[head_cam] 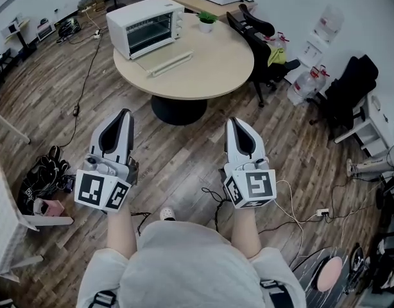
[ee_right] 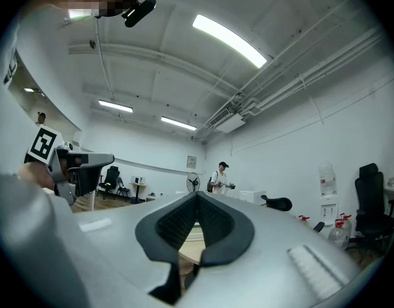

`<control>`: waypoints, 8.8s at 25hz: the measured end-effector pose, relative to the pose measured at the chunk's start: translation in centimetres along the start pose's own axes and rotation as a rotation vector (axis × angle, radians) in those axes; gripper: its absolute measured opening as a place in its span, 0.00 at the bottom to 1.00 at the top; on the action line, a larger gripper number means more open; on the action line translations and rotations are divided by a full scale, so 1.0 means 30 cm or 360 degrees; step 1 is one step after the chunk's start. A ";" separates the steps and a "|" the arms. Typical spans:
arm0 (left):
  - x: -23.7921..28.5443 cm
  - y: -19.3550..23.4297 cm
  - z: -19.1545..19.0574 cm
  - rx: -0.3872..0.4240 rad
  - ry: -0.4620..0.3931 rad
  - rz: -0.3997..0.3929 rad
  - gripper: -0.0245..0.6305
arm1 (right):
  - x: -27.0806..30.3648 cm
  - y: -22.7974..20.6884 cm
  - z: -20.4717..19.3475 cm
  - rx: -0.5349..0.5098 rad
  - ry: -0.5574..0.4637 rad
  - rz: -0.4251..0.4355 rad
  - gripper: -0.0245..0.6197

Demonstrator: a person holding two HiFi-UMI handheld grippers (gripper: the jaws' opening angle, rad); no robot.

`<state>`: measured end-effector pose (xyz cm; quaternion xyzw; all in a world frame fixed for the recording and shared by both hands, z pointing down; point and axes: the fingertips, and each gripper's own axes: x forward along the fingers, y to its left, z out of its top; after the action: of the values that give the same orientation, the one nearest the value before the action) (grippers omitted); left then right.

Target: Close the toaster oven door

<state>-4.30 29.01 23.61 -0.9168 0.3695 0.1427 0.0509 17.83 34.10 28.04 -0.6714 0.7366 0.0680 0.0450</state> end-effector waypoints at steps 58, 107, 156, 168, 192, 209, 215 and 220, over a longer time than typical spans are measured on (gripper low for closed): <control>0.864 0.666 -0.282 0.0130 0.0004 0.0296 0.05 | 1.261 -0.288 -0.254 0.0140 -0.0024 0.0378 0.05; 1.067 1.348 -0.481 -0.0106 0.0159 0.0033 0.05 | 1.769 0.103 -0.779 0.0295 0.0560 0.0228 0.05; 1.059 1.489 -0.652 -0.0146 0.0362 0.0056 0.05 | 1.647 0.281 -1.513 0.0001 0.1382 0.0334 0.18; 1.083 1.473 -0.626 -0.0158 0.0310 0.0042 0.05 | 1.683 0.273 -1.359 0.0045 0.1280 0.0327 0.15; 1.041 1.479 -0.525 -0.0122 0.0194 0.0124 0.05 | 1.870 0.301 -1.052 -0.0104 0.1063 0.0413 0.15; 0.954 1.516 -0.477 -0.0106 0.0159 0.0201 0.05 | 2.011 0.340 -0.938 -0.0171 0.0942 0.0446 0.15; 0.929 1.528 -0.470 -0.0099 0.0151 0.0228 0.05 | 2.061 0.354 -0.911 -0.0182 0.0918 0.0457 0.15; 0.913 1.548 -0.464 -0.0090 0.0144 0.0261 0.05 | 2.106 0.354 -0.900 -0.0209 0.0916 0.0474 0.15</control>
<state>-14.52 -25.43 29.26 -0.8900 0.4411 0.1153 -0.0035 1.97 -31.38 45.16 -0.5496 0.8031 -0.0715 -0.2188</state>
